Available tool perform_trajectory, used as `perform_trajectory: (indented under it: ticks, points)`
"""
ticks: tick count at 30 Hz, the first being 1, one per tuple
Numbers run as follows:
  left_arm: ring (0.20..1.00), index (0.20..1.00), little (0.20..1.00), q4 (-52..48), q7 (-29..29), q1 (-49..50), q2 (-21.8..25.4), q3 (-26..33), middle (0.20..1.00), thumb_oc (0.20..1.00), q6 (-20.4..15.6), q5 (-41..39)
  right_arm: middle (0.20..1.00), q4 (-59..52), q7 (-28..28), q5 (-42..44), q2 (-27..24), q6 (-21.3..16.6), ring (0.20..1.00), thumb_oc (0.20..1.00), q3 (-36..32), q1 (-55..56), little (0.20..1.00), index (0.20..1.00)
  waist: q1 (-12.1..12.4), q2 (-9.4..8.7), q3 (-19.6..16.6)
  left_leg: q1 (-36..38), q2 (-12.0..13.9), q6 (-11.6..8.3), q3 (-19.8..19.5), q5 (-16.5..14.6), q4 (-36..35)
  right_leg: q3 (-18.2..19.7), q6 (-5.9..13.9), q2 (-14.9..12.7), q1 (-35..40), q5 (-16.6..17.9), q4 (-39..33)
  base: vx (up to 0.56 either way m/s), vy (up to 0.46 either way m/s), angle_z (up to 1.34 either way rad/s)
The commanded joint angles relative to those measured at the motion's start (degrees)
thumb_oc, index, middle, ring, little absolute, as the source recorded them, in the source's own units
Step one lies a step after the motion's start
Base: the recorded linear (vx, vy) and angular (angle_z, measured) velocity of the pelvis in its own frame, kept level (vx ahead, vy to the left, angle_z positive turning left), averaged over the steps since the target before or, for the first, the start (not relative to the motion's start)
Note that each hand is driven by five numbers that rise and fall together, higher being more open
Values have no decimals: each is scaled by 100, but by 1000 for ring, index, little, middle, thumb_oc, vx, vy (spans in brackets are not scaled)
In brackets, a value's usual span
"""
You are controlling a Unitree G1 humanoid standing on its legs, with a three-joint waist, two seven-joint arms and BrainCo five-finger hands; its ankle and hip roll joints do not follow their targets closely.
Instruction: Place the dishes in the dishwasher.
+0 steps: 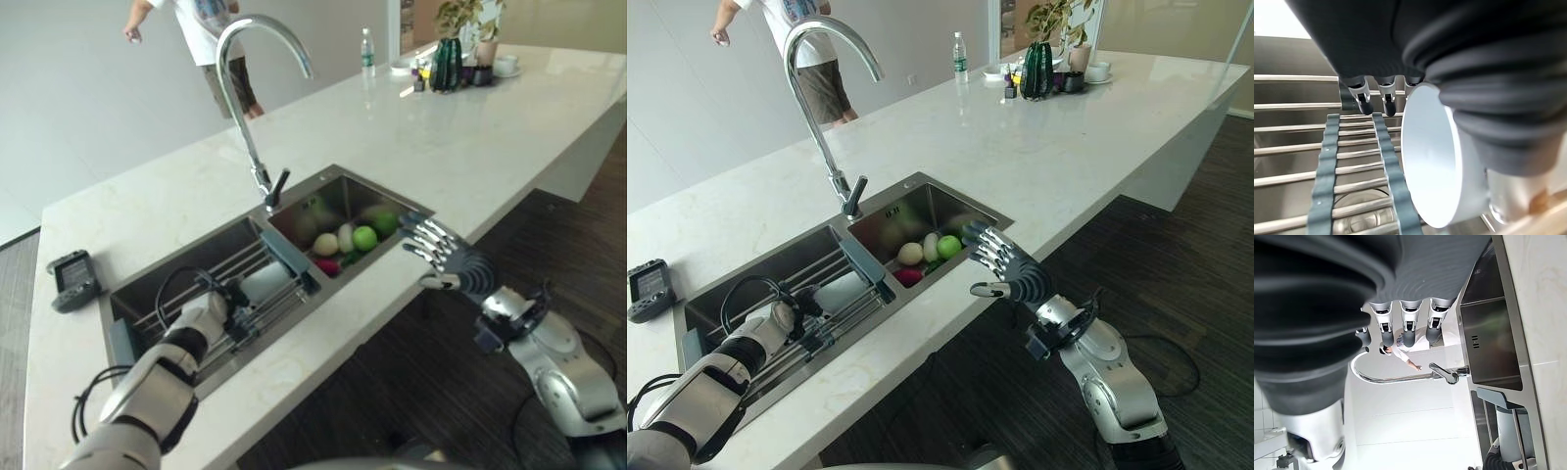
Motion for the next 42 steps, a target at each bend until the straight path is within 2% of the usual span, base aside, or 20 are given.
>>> perform_trajectory:
  ticks: [1, 3, 4, 6, 7, 13, 15, 17, 25, 37, 42]
  points:
    - [1000, 1000, 1000, 417, 151, -203, 75, -121, 1000, 1000, -32, 230, 1000, -417, 30, 245, -98, -218, 1000, 1000, -93, -249, 1000, 1000, -44, 45, 37, 40, -17, 62, 94, 7, 43, -252, 258, -175, 223, -221, 92, 0, 0, 0]
    - [1000, 1000, 1000, 398, 172, -194, 98, -108, 1000, 1000, -23, 296, 1000, -422, 33, 240, -73, -231, 1000, 1000, -101, -215, 1000, 1000, -40, 26, 26, 40, -10, 64, 98, 6, 43, -257, 260, -168, 219, -213, 93, 0, 0, 0]
    - [840, 840, 840, 412, 169, -161, 89, -126, 840, 840, -22, 352, 1000, -428, 38, 239, -50, -241, 1000, 1000, -116, -189, 1000, 1000, -43, 7, 20, 33, -8, 70, 87, 7, 43, -252, 257, -161, 208, -209, 98, 0, 0, 0]
    - [332, 332, 332, 419, 184, -159, 68, -155, 332, 332, -75, 484, 1000, -419, 47, 233, -40, -255, 1000, 1000, -126, -177, 1000, 1000, -50, -6, 17, 31, -7, 73, 90, 9, 43, -254, 256, -159, 205, -205, 97, 0, 0, 0]
    - [200, 200, 200, 407, 237, -155, 73, -181, 200, 200, -127, 496, 1000, -411, 52, 233, -34, -259, 1000, 1000, -134, -174, 1000, 1000, -53, -11, 14, 32, -7, 75, 87, 8, 43, -254, 256, -158, 208, -205, 97, 0, 0, 0]
    - [200, 200, 200, 305, 504, -62, 101, -271, 200, 200, -294, 903, 1000, -455, 5, 259, -67, -277, 1000, 1000, -225, -78, 1000, 1000, -57, -48, 14, 19, -16, 91, 67, -4, 43, -241, 272, -162, 190, -191, 100, 12, -4, -2]
    - [200, 200, 200, 278, 567, -27, 124, -313, 200, 200, -195, 987, 1000, -452, 9, 239, -62, -313, 1000, 1000, -216, -44, 1000, 1000, -64, -52, 17, 13, -18, 90, 73, -3, 43, -228, 280, -167, 178, -187, 99, 0, 0, 0]
    - [200, 200, 200, 237, 790, 10, 155, -275, 200, 200, -235, 918, 1000, -448, -9, 261, -84, -339, 1000, 1000, -213, -32, 1000, 1000, -59, -59, 16, 19, -28, 95, 67, -13, 43, -211, 283, -162, 182, -180, 90, -16, 2, -7]
    - [200, 200, 200, 188, 900, -8, 302, -229, 200, 200, -260, 920, 1000, -372, -39, 245, -98, -423, 1000, 1000, -178, -35, 1000, 1000, -3, -60, 7, 13, -31, 95, 23, -19, 43, -244, 293, -166, 189, -171, 89, -35, 1, -6]
    - [200, 200, 200, -107, 1490, -145, 995, 179, 200, 200, -683, 691, 1000, -229, -199, 239, -152, -621, 1000, 1000, -202, -16, 1000, 1000, 208, -28, -51, -24, -37, 62, -116, 2, 43, -446, 282, -218, 234, -165, 67, -56, -8, 2]
    - [200, 200, 200, -388, 1713, -271, 1447, 482, 200, 200, -883, 407, 1000, -177, -308, 283, -223, -652, 1000, 1000, -263, -6, 1000, 1000, 322, 3, -77, -50, -31, 25, -220, 27, 43, -563, 280, -248, 274, -171, 61, -57, -9, 15]
